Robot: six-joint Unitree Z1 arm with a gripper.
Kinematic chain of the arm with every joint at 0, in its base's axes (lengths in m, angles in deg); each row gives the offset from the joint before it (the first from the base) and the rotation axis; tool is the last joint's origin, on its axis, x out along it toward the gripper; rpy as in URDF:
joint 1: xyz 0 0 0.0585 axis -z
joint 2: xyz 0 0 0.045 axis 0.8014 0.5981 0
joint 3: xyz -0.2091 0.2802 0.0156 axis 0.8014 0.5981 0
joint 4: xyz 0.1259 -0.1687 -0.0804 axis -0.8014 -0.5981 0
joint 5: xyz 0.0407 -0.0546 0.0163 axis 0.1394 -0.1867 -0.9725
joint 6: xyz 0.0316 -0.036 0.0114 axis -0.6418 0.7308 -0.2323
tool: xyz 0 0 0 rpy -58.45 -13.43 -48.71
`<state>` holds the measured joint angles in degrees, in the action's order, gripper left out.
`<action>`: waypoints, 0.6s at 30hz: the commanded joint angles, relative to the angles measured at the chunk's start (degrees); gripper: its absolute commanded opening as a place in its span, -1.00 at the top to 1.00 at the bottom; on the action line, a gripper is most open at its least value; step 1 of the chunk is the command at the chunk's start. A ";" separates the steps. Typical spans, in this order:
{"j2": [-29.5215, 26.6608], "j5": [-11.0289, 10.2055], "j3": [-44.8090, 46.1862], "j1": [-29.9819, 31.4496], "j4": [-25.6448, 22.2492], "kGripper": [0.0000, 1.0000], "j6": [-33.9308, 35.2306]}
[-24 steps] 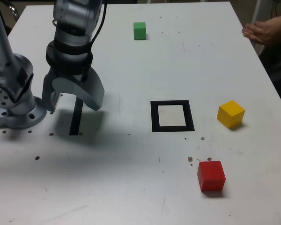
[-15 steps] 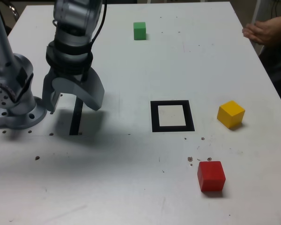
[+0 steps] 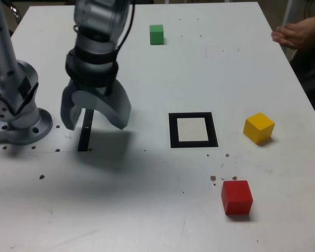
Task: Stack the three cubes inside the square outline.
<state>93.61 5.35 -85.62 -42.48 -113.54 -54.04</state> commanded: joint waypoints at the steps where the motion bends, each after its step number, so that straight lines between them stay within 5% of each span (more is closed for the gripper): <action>1: 0.95 0.13 -2.51 1.57 -1.59 -0.99 0.85; 18: 7.86 0.93 -20.77 10.84 -12.31 -0.99 5.82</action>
<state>100.50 6.21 -104.89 -32.30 -124.83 -48.68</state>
